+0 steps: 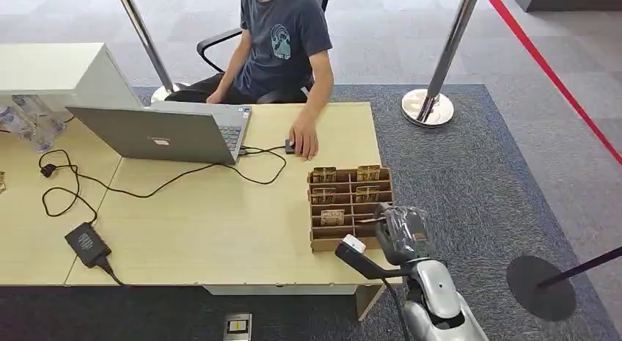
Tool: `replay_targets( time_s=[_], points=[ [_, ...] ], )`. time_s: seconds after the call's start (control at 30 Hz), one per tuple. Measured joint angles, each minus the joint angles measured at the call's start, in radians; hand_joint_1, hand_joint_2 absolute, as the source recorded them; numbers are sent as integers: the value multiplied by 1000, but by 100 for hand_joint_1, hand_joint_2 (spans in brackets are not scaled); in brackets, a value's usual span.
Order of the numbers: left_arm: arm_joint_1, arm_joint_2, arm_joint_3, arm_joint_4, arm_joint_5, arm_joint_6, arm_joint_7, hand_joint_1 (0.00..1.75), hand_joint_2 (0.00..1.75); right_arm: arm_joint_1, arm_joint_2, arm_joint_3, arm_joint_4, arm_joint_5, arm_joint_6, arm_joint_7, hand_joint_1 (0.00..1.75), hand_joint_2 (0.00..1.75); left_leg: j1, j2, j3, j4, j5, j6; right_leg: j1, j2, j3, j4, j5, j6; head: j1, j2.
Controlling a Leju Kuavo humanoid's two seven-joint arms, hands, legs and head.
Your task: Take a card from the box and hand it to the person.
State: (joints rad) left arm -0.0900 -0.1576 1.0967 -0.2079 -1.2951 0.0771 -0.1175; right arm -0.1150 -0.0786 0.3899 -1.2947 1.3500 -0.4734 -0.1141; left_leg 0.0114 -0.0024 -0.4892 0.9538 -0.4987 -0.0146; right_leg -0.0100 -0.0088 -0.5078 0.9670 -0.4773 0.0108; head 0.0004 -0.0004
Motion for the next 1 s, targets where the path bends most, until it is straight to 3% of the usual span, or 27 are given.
replay_targets(
  time_s=[0.37, 0.77, 1.0],
  points=[
    [0, -3, 0, 0, 13, 2, 5, 0, 0, 3, -5, 2, -68, 17, 13, 3, 175, 175, 0, 0, 0, 0, 0, 0, 0, 0, 0, 0, 0, 0, 0, 0],
    [0, -8, 2, 0, 21, 3, 5, 0, 0, 33, -59, 4, -218, 51, 13, 27, 175, 175, 0, 0, 0, 0, 0, 0, 0, 0, 0, 0, 0, 0, 0, 0],
    [-1, -9, 2, 0, 10, 4, 2, 0, 0, -33, -70, 18, -214, -30, -4, 3, 175, 175, 0, 0, 0, 0, 1, 0, 0, 0, 0, 0, 1, 0, 0, 0]
  ],
)
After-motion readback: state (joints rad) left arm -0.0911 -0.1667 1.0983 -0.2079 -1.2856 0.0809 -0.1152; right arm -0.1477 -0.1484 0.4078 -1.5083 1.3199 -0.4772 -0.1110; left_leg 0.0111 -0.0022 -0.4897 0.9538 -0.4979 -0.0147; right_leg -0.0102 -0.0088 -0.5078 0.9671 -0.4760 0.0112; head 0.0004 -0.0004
